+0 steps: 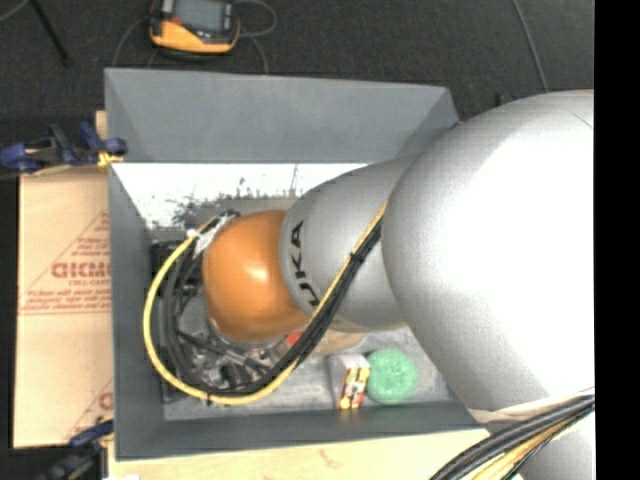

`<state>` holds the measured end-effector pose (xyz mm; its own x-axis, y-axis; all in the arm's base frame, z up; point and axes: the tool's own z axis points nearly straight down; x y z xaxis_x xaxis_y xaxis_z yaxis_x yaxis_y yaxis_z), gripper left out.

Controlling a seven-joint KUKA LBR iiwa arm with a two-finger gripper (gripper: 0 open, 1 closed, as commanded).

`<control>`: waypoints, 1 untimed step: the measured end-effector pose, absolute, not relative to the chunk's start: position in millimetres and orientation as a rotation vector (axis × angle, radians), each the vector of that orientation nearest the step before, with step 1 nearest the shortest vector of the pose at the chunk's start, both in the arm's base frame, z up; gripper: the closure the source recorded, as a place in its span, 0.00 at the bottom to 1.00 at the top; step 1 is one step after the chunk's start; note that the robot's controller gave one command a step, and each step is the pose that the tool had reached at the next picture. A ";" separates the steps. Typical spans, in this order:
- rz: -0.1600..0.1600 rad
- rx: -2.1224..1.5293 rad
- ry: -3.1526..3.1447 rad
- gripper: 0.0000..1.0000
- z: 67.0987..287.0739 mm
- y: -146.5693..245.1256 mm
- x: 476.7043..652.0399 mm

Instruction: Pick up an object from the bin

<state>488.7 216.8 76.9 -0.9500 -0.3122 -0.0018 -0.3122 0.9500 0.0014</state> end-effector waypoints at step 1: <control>0.002 -0.496 3.101 1.00 76.9 216.9 488.7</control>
Offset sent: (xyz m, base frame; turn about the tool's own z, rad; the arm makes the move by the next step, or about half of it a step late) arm -0.0109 -0.0099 0.0539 0.0051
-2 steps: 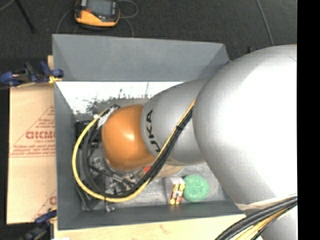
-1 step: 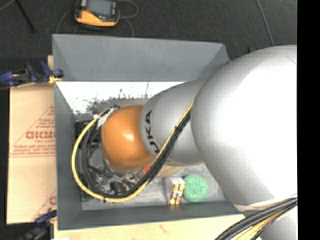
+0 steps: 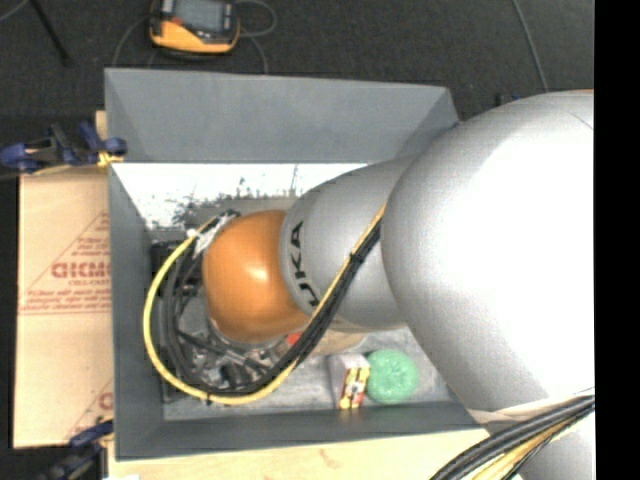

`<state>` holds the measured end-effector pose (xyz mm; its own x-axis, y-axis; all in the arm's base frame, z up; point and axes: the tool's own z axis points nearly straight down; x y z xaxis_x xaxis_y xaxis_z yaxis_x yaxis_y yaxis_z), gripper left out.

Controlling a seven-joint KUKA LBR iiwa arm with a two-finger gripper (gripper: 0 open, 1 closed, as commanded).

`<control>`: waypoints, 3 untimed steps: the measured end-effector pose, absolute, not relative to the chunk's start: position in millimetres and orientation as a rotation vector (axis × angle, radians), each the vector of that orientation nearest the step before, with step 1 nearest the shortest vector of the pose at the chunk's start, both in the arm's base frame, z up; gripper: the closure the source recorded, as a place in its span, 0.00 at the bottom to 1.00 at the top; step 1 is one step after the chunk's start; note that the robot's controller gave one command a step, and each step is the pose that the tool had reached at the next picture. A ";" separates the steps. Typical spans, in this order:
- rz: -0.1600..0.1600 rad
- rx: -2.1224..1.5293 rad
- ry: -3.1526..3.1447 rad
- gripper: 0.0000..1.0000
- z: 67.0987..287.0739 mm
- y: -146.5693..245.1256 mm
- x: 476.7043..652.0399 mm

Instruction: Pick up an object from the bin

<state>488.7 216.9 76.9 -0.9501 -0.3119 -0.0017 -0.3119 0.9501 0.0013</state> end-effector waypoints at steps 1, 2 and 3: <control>0.000 -0.485 3.106 1.00 116.1 208.7 479.8; 0.003 -0.432 3.105 1.00 139.7 202.1 494.8; 0.000 -0.480 3.103 1.00 156.9 201.0 485.5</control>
Offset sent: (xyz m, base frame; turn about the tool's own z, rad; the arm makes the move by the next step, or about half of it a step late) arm 0.0034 -0.0142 0.0608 0.0348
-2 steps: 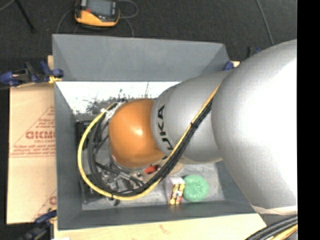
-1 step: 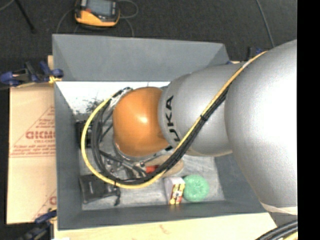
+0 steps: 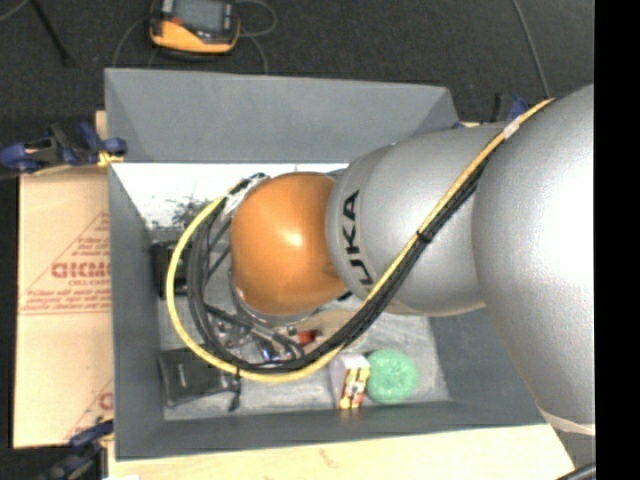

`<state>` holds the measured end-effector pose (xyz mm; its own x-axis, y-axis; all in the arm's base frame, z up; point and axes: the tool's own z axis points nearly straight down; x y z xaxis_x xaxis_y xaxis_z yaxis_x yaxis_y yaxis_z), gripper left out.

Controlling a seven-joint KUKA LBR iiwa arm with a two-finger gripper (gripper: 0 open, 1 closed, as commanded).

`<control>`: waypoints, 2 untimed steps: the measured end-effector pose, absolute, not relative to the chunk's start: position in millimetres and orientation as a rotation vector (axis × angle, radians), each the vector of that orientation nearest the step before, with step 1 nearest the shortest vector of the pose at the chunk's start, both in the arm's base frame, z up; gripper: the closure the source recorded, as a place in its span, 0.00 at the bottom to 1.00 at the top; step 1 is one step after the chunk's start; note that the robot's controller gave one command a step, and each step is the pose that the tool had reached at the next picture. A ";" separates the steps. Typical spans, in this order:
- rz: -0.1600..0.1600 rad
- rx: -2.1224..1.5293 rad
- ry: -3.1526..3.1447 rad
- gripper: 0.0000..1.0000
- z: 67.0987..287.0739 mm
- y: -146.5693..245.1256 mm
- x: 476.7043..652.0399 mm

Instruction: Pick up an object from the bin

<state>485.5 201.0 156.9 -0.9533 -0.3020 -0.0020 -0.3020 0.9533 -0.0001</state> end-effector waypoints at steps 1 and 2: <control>0.000 -0.459 3.106 1.00 196.0 204.7 490.6; 0.000 -0.481 3.104 1.00 234.9 193.2 488.3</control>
Offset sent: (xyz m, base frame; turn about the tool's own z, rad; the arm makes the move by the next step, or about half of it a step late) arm 0.0012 -0.0111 0.0867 -0.0063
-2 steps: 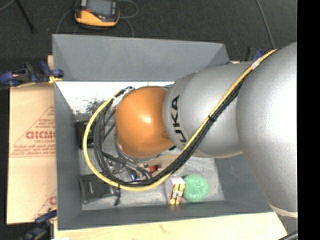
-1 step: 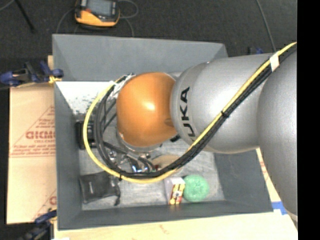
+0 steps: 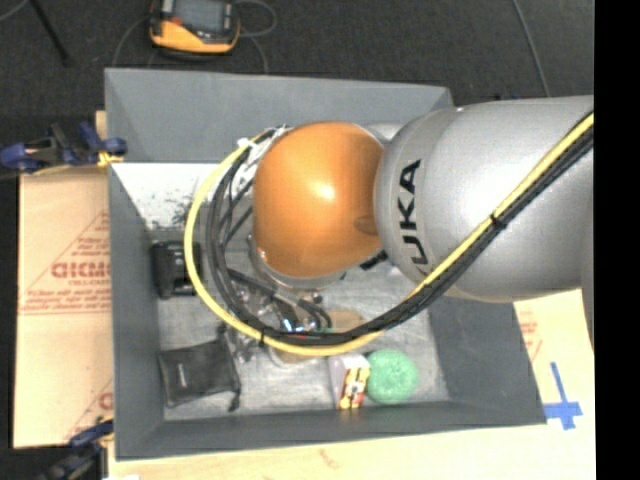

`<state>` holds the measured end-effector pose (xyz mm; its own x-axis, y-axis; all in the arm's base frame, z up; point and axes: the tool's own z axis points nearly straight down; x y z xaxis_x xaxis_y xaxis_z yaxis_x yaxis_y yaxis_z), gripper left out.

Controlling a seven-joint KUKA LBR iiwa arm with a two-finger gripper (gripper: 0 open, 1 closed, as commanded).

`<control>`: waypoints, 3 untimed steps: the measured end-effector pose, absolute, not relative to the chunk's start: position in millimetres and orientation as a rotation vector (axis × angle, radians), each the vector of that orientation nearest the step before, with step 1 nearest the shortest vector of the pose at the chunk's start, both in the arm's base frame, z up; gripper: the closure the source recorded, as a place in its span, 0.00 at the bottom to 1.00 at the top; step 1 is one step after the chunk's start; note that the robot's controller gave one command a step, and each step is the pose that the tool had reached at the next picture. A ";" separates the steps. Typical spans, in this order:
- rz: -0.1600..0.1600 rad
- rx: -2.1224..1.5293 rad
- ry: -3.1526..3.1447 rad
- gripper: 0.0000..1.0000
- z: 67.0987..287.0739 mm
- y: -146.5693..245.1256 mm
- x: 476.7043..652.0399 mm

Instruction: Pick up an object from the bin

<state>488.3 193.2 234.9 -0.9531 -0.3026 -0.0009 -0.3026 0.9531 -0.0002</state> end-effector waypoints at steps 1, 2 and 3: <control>0.000 -0.439 3.109 1.00 306.8 176.2 513.8; 0.000 -0.990 2.973 0.00 187.1 200.9 510.9; 0.003 -1.087 2.951 0.00 149.7 208.4 506.0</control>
Offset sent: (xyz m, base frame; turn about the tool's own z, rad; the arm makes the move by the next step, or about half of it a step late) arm 0.0186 0.0155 -0.0828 -0.3982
